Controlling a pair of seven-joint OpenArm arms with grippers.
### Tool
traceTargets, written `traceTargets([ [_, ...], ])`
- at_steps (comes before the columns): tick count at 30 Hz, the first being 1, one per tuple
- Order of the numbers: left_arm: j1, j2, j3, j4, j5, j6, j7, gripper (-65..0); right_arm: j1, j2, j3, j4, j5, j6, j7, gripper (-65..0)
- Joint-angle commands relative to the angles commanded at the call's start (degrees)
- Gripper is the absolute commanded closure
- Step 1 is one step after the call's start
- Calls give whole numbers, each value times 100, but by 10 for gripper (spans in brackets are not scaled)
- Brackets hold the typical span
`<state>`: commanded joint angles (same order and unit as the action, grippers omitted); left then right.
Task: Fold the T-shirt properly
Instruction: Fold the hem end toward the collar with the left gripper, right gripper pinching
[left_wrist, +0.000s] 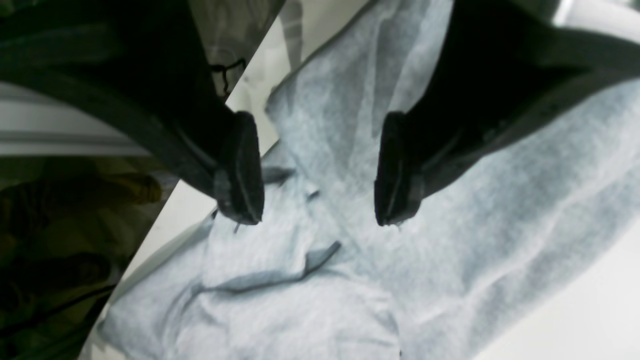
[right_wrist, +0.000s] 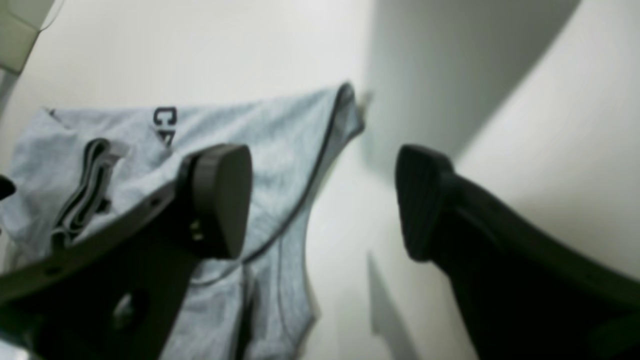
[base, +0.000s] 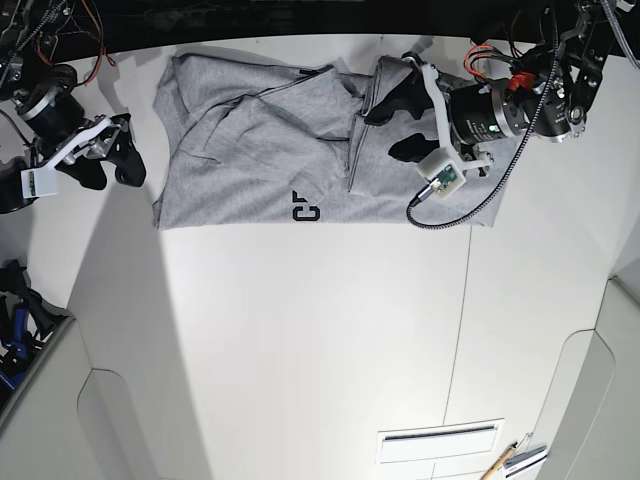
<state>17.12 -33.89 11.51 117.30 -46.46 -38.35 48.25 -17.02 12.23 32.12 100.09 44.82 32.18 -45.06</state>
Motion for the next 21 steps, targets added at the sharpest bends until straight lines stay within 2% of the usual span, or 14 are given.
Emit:
traceTargets([
  [2, 0, 28, 0, 0, 2, -2, 0, -388, 2, 0, 0, -317, 122, 22, -37, -446],
  [5, 0, 26, 0, 0, 7, -2, 0, -388, 2, -2, 0, -688, 466, 170, -243, -445],
  [9, 0, 26, 0, 0, 4, -2, 0, -389, 2, -4, 0, -752, 789, 170, -496, -445],
  [14, 0, 26, 0, 0, 7, -2, 2, -389, 2, -4, -186, -752, 745, 168, -496, -445],
  [21, 0, 70, 0, 0, 17, 0, 131, -388, 2, -37, -911, -754, 588, 149, -492, -445],
])
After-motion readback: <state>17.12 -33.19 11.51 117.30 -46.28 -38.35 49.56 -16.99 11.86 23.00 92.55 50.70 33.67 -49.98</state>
